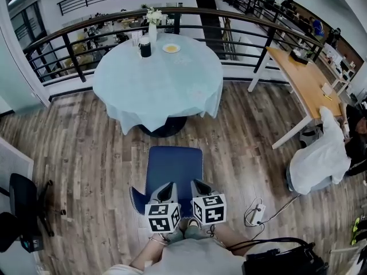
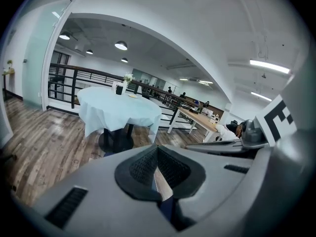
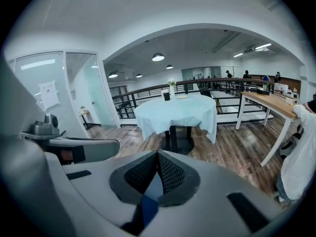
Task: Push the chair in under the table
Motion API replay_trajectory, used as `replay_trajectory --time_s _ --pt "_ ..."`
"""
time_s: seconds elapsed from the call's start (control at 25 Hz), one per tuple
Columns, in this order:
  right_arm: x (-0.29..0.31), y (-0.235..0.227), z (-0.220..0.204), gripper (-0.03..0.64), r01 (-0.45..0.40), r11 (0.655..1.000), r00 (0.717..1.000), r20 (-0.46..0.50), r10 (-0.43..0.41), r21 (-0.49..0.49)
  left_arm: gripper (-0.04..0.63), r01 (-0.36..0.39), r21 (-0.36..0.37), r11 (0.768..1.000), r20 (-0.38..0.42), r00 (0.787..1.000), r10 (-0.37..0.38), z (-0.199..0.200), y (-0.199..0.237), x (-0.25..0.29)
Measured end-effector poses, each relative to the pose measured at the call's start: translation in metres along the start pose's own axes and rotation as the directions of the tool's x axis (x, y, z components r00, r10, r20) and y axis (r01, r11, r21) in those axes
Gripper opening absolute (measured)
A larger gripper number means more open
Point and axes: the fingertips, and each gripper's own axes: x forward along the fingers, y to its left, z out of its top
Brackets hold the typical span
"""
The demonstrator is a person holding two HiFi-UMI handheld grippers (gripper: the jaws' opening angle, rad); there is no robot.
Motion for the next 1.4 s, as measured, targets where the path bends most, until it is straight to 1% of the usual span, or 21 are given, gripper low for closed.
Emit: replay_trajectory --time_s 0.16,0.32,0.4,0.44,0.52,0.6,0.68,0.76,0.84,0.88,0.92,1.0,1.04,1.08,1.12,1.16,1.2,1.24,1.28,1.32,1.4 --pt "-0.002 0.0 -0.006 0.015 -0.047 0.999 0.999 -0.024 0.047 -0.005 0.003 0.011 0.008 1.0 -0.025 1.0 -0.01 -0.009 -0.008 0.003" --pt "-0.003 0.01 -0.022 0.018 -0.174 0.985 0.982 -0.082 0.172 -0.006 0.003 0.084 0.043 0.995 -0.134 0.988 -0.078 -0.031 -0.013 0.004" --pt "-0.003 0.015 -0.034 0.026 -0.243 0.97 0.963 -0.122 0.241 0.005 0.011 0.125 0.052 0.991 -0.194 0.974 -0.113 -0.043 -0.011 0.001" --pt "-0.003 0.018 -0.039 0.057 -0.279 0.96 0.95 -0.143 0.278 0.012 0.024 0.147 0.055 0.988 -0.23 0.964 -0.131 -0.05 -0.009 0.0" --pt "-0.004 0.026 -0.051 0.112 -0.351 0.936 0.918 -0.189 0.348 0.016 0.097 0.19 0.078 0.979 -0.301 0.94 -0.159 -0.062 -0.006 -0.003" --pt "-0.007 0.034 -0.064 0.141 -0.424 0.906 0.879 -0.244 0.41 -0.005 0.131 0.239 0.126 0.963 -0.365 0.914 -0.179 -0.073 -0.004 -0.007" --pt "-0.012 0.044 -0.076 0.155 -0.505 0.862 0.827 -0.304 0.473 -0.032 0.154 0.302 0.178 0.937 -0.426 0.882 -0.203 -0.082 -0.005 -0.013" --pt "-0.019 0.056 -0.089 0.164 -0.594 0.802 0.761 -0.368 0.535 -0.063 0.169 0.379 0.222 0.898 -0.492 0.839 -0.233 -0.092 -0.009 -0.021" --pt "-0.028 0.067 -0.102 0.167 -0.672 0.732 0.696 -0.435 0.572 -0.113 0.183 0.46 0.27 0.846 -0.565 0.787 -0.248 -0.104 -0.013 -0.03" --pt "-0.032 0.071 -0.109 0.174 -0.7 0.699 0.67 -0.47 0.575 -0.144 0.187 0.494 0.302 0.815 -0.599 0.763 -0.241 -0.111 -0.014 -0.035" --pt "-0.034 0.073 -0.116 0.179 -0.72 0.671 0.652 -0.503 0.567 -0.177 0.19 0.523 0.338 0.783 -0.633 0.742 -0.221 -0.119 -0.014 -0.039" --pt "-0.036 0.073 -0.129 0.181 -0.74 0.629 0.633 -0.563 0.531 -0.239 0.193 0.564 0.404 0.72 -0.698 0.699 -0.156 -0.136 -0.01 -0.046" --pt "-0.036 0.072 -0.136 0.181 -0.745 0.612 0.628 -0.589 0.509 -0.266 0.195 0.58 0.434 0.689 -0.721 0.683 -0.121 -0.144 -0.007 -0.048" --pt "-0.036 0.072 -0.143 0.181 -0.748 0.597 0.625 -0.611 0.486 -0.29 0.195 0.592 0.462 0.66 -0.735 0.672 -0.089 -0.15 -0.005 -0.048" --pt "-0.035 0.071 -0.149 0.181 -0.749 0.585 0.625 -0.626 0.467 -0.311 0.195 0.599 0.486 0.636 -0.741 0.668 -0.063 -0.154 -0.003 -0.047" --pt "-0.033 0.071 -0.153 0.181 -0.746 0.579 0.63 -0.633 0.45 -0.329 0.195 0.604 0.504 0.617 -0.745 0.666 -0.044 -0.158 -0.002 -0.045" --pt "-0.031 0.07 -0.155 0.181 -0.74 0.579 0.636 -0.637 0.436 -0.343 0.195 0.61 0.511 0.605 -0.75 0.661 -0.032 -0.16 -0.001 -0.043" --pt "-0.029 0.069 -0.155 0.181 -0.737 0.58 0.637 -0.646 0.421 -0.348 0.195 0.617 0.51 0.599 -0.76 0.65 -0.022 -0.162 -0.001 -0.041" --pt "-0.027 0.068 -0.157 0.181 -0.738 0.579 0.629 -0.664 0.405 -0.347 0.195 0.626 0.501 0.598 -0.774 0.633 -0.015 -0.163 0.0 -0.04" --pt "-0.025 0.068 -0.159 0.181 -0.745 0.572 0.615 -0.685 0.39 -0.343 0.193 0.636 0.485 0.601 -0.79 0.613 -0.011 -0.164 0.001 -0.04" --pt "-0.02 0.068 -0.165 0.181 -0.767 0.544 0.581 -0.728 0.363 -0.34 0.191 0.653 0.447 0.611 -0.817 0.577 -0.019 -0.164 0.001 -0.04"
